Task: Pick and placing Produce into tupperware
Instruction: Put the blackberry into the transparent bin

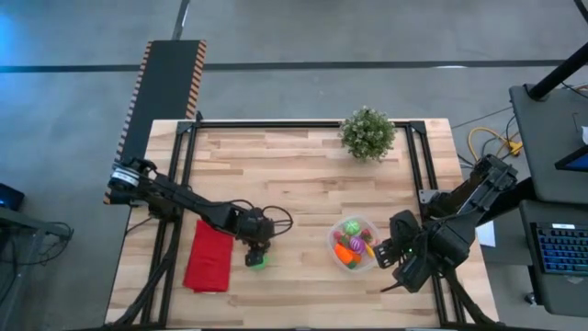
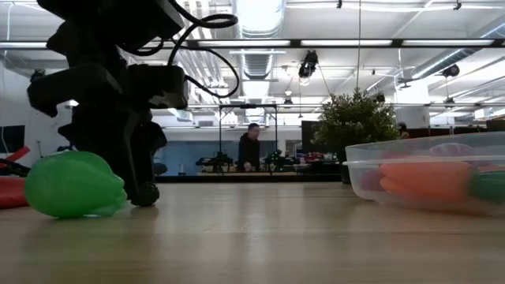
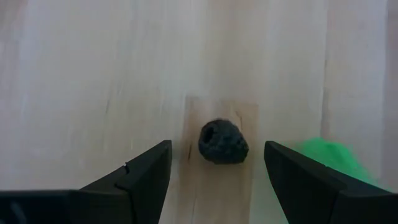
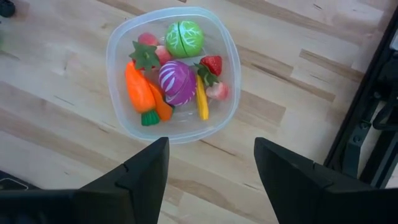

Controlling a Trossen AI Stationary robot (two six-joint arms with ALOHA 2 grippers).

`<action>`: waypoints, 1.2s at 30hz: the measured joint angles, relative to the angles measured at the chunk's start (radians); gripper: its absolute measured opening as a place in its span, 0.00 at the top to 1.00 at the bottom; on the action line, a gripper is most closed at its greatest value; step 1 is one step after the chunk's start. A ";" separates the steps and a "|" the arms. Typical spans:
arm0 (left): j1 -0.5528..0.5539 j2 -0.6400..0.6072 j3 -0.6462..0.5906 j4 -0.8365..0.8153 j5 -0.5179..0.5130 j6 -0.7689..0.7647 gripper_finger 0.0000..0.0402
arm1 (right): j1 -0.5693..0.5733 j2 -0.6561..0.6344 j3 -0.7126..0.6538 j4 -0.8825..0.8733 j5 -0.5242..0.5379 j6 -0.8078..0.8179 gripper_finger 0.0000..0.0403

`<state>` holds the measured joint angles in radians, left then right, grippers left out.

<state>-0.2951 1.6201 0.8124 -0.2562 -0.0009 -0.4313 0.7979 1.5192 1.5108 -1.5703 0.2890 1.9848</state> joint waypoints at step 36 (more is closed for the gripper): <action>-0.057 -0.041 0.154 0.011 -0.140 0.137 0.74 | 0.000 0.000 0.000 -0.001 0.000 0.023 0.43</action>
<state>-0.3520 1.5791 0.9664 -0.2452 -0.1413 -0.2947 0.7982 1.5196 1.5108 -1.5710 0.2886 2.0075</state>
